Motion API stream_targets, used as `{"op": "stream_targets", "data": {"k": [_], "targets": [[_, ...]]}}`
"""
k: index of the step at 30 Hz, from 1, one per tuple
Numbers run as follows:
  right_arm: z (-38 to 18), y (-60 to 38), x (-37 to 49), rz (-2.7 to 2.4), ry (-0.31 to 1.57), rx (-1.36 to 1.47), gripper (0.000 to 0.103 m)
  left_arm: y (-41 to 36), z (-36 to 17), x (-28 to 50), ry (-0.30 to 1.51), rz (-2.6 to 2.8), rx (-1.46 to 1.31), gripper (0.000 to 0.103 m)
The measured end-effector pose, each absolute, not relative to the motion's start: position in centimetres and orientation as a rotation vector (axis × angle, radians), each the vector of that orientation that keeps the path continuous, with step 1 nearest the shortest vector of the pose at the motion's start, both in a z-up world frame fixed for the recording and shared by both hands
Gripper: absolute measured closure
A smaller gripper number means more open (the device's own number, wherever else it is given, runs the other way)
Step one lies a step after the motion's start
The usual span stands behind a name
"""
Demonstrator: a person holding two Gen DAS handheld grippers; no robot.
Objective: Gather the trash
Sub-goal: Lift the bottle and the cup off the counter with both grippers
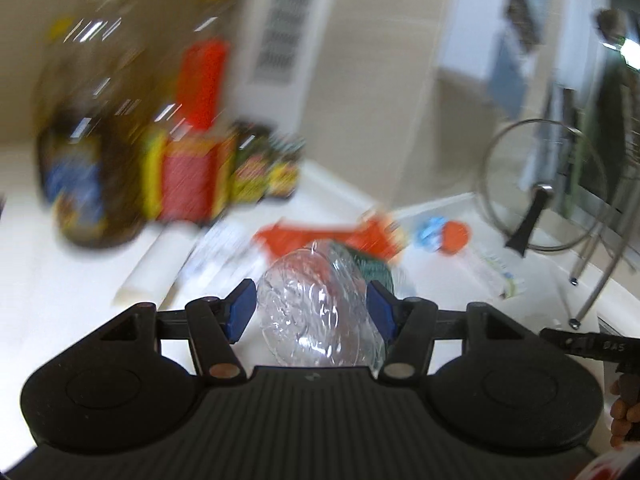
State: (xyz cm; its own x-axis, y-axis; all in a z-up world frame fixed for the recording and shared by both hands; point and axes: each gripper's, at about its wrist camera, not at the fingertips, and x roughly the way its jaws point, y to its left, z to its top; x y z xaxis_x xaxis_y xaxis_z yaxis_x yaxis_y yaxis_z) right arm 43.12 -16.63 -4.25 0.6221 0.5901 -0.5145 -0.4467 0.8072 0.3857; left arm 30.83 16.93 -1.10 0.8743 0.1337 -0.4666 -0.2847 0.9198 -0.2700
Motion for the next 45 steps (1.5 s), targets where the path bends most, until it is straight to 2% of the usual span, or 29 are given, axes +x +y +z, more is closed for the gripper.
{"op": "stream_targets", "data": {"k": [4,7,9,11,12,19,22,27,30,32,34,35,36,40,45], "targets": [[-5.0,-16.3,42.9,0.622,0.703,0.230,0.039,18.8,-3.3,29.0,0.520,0.260,-0.432,0.045],[-5.2,-16.0,42.9,0.633,0.715,0.226,0.039,19.2,-3.6,28.0,0.534,0.257,-0.399,0.046],[-5.3,-15.8,43.0,0.639,0.718,0.226,0.039,19.3,-3.3,27.9,0.541,0.216,-0.353,0.041],[-5.3,-15.6,43.2,0.640,0.719,0.227,0.039,19.4,-3.0,28.1,0.566,0.168,-0.306,0.029],[-5.3,-15.6,43.2,0.639,0.718,0.228,0.039,19.3,-2.9,28.3,0.575,0.153,-0.271,0.027],[-4.9,-15.7,43.2,0.616,0.710,0.242,0.039,18.7,-2.4,30.0,0.661,0.047,-0.032,0.021],[-4.8,-15.9,43.1,0.596,0.710,0.254,0.039,18.5,-1.9,31.1,0.682,-0.010,0.032,0.012],[-4.7,-16.2,43.0,0.562,0.715,0.280,0.039,19.8,-2.2,34.2,0.761,-0.110,0.001,0.012],[-4.7,-16.3,42.8,0.544,0.714,0.291,0.039,21.3,-2.5,36.1,0.826,-0.151,-0.079,0.017],[-4.6,-16.4,42.6,0.532,0.711,0.293,0.039,22.3,-3.0,37.2,0.859,-0.171,-0.131,0.030],[-4.7,-16.5,42.5,0.520,0.712,0.299,0.039,23.0,-3.3,38.1,0.891,-0.192,-0.180,0.037],[-4.7,-16.5,42.5,0.514,0.712,0.301,0.039,23.3,-3.4,38.4,0.901,-0.208,-0.200,0.049],[-4.7,-16.6,42.4,0.510,0.712,0.302,0.039,23.4,-3.3,38.7,0.905,-0.222,-0.212,0.051],[-4.6,-17.1,42.2,0.489,0.705,0.305,0.039,22.7,-2.6,38.7,0.895,-0.253,-0.206,0.084],[-4.5,-17.4,41.9,0.490,0.701,0.308,0.039,20.7,-1.6,38.0,0.868,-0.234,-0.150,0.086]]}}
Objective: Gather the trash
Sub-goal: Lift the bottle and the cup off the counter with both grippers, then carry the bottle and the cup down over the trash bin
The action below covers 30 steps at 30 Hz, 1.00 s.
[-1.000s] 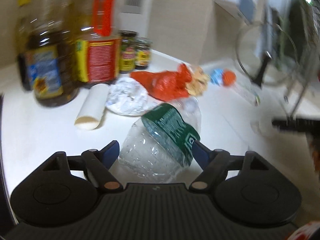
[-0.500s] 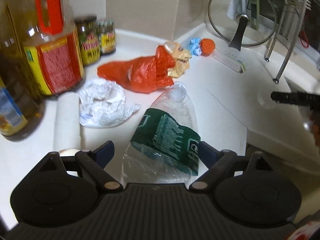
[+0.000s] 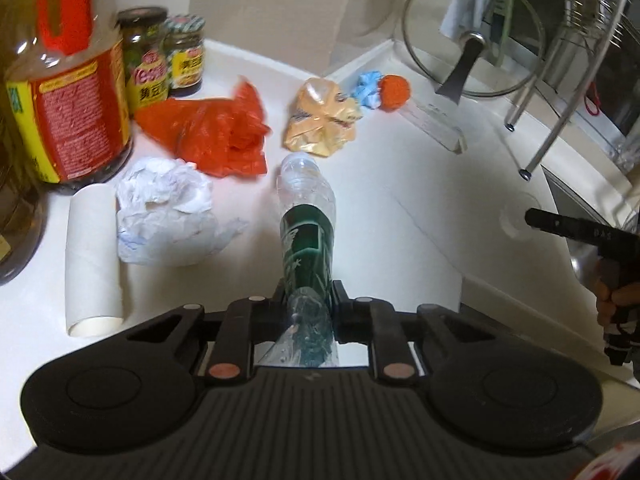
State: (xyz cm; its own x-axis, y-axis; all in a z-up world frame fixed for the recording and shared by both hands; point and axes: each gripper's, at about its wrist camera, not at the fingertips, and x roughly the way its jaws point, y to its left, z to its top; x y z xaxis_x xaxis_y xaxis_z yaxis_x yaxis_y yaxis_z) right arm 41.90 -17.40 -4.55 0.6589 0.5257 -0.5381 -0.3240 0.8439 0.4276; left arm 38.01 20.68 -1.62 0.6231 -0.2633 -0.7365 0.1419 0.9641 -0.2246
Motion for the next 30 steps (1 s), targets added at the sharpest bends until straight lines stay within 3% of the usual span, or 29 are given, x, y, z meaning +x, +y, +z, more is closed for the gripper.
{"op": "stream_targets", "data": {"k": [30], "targets": [[-2.9,-19.6,32.6,0.816,0.705,0.254,0.039,7.9,2.3,24.7,0.768,-0.089,-0.102,0.086]]}}
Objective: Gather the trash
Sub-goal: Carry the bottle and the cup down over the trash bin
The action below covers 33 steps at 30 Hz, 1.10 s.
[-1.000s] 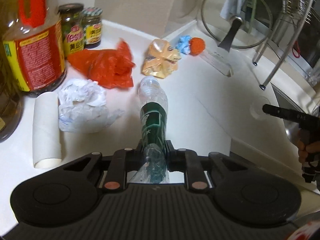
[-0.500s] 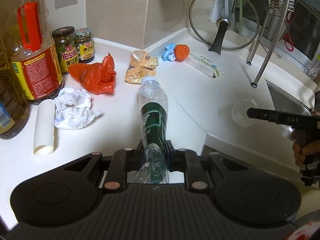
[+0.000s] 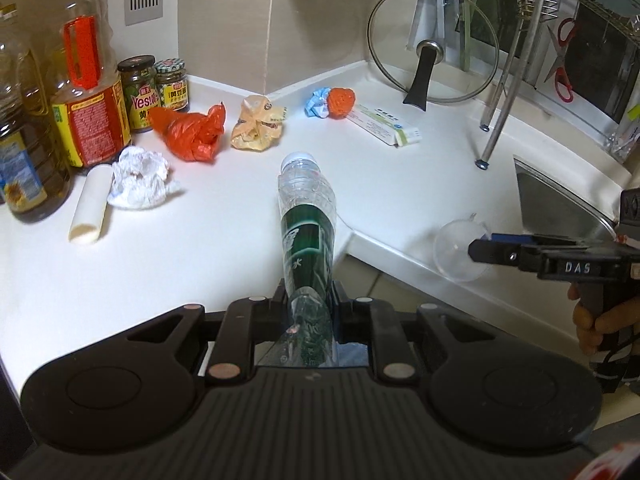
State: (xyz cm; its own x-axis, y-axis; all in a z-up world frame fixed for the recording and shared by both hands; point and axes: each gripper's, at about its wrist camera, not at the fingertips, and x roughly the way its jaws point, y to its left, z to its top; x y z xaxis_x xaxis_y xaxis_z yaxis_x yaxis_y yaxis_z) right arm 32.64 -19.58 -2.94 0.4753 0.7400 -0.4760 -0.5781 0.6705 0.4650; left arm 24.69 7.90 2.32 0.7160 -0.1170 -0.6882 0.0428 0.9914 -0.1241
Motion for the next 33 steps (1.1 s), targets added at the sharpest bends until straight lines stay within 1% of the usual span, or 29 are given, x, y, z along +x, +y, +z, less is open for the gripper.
{"op": "stream_targets", "data": {"k": [16,26,33], "targets": [[-5.3,-20.9,27.1,0.979,0.783,0.175,0.039,2.8,0.1,17.4,0.832,-0.011,-0.188,0.086],[-7.0,-20.6,25.7,0.990,0.821,0.134,0.039,1.8,-2.1,15.8,0.894,-0.003,-0.247,0.086],[-9.0,-19.5,25.0,0.958,0.884,0.101,0.039,2.4,-4.7,15.7,0.963,-0.012,-0.285,0.086]]}}
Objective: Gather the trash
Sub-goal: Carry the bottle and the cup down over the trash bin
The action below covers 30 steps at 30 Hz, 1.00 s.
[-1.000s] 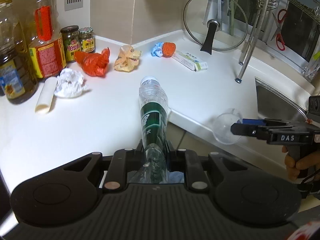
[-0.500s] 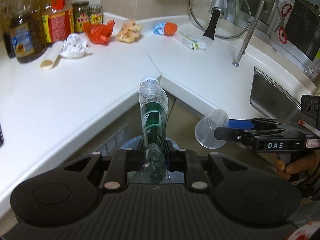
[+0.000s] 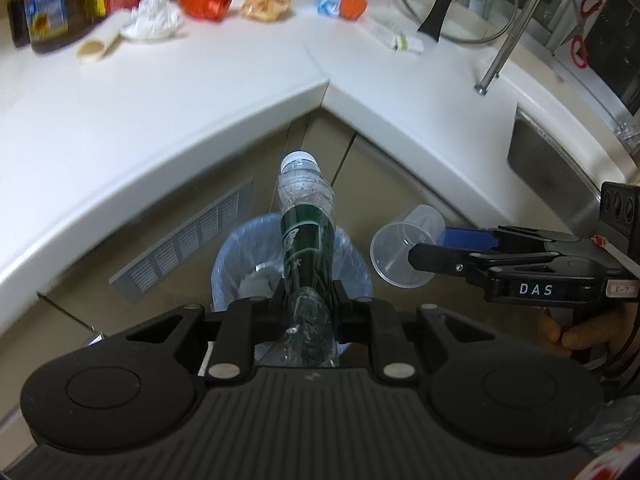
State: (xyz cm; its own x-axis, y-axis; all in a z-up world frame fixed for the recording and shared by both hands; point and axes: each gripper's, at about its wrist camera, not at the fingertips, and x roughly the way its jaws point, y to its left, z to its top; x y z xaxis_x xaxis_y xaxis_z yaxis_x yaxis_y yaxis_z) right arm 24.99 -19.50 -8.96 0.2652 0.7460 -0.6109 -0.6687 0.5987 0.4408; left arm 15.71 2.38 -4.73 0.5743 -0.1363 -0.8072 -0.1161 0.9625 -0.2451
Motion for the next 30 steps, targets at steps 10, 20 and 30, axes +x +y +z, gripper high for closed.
{"op": "stream_targets", "data": {"k": [10,20,30], "targets": [[-13.0,-17.9,24.2,0.851,0.962,0.053,0.039,3.1,-9.1,16.8,1.052,0.006,-0.342,0.086],[-16.9,-17.0,24.3,0.726,0.991,0.053,0.039,4.0,-14.9,19.1,1.148,0.047,-0.463,0.086],[-20.2,-17.1,25.4,0.639,1.011,0.086,0.039,4.3,-19.5,22.2,1.195,0.094,-0.551,0.086]]}}
